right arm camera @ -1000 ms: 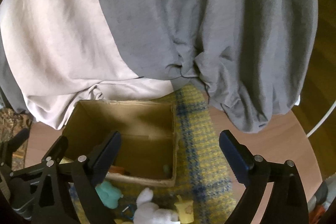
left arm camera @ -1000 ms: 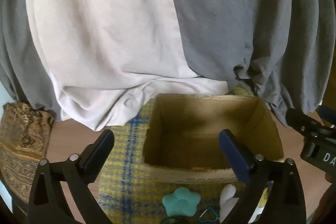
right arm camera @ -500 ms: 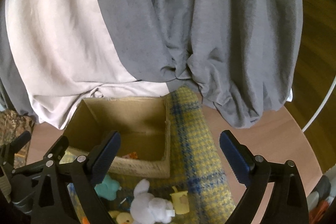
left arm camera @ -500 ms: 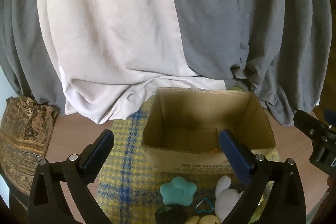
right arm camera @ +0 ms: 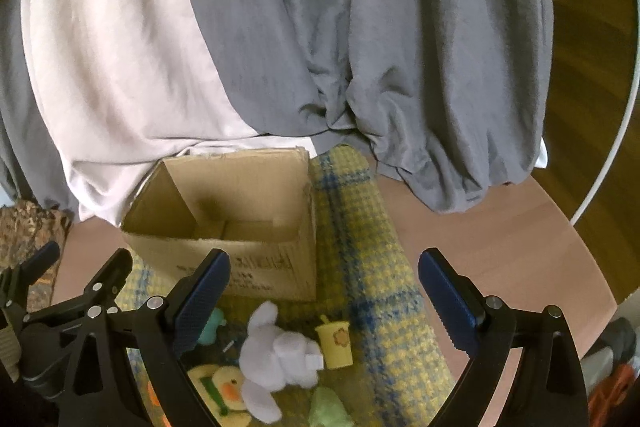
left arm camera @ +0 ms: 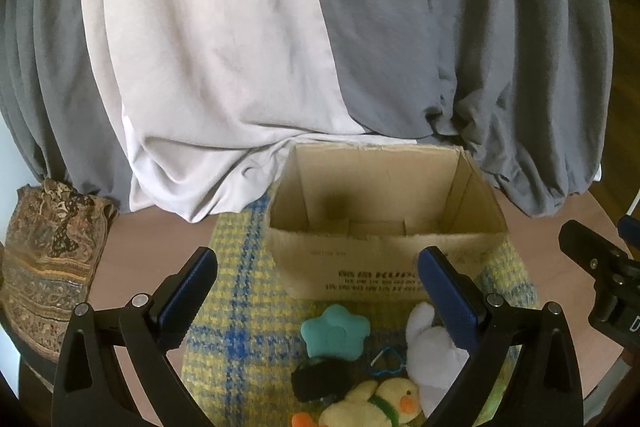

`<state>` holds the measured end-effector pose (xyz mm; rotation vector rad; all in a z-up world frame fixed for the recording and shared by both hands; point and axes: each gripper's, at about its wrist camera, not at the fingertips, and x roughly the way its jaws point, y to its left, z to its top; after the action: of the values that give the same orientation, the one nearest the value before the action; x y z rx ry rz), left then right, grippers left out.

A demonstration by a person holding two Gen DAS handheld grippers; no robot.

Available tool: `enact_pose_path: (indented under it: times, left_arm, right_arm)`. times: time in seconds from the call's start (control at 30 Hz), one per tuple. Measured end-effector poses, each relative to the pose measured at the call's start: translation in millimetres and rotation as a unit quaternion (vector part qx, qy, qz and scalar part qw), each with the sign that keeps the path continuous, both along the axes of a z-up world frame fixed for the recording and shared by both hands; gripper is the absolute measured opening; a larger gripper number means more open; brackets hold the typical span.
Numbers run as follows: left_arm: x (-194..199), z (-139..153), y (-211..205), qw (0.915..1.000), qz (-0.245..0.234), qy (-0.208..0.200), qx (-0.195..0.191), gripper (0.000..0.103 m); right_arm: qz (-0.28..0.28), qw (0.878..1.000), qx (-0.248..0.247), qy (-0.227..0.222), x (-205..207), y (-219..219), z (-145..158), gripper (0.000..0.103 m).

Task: Organize objects
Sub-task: 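Move both tools back toward the remaining toys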

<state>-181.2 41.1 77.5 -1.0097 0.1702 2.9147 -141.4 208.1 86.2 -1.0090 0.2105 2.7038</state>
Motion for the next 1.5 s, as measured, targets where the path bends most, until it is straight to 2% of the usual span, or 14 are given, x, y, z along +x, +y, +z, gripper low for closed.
enact_pose_path:
  times: [0.23, 0.73, 1.2, 1.5]
  left_arm:
    - [24, -15, 4, 0.9999, -0.004, 0.003, -0.016, 0.102]
    - [58, -45, 7, 0.9995, -0.017, -0.009, -0.024, 0.102]
    - [82, -78, 4, 0.9989, -0.02, -0.009, -0.042, 0.102]
    - [85, -104, 2, 0.9983, -0.028, -0.034, -0.039, 0.102]
  right_arm:
    - [-0.008, 1.0, 0.003, 0.002, 25, -1, -9, 0.095]
    - [-0.008, 1.0, -0.014, -0.018, 64, 0, -43, 0.095]
    - [-0.014, 0.999, -0.022, -0.045, 82, -4, -79, 0.095]
    - [-0.017, 0.998, -0.025, -0.06, 87, -6, -96, 0.095]
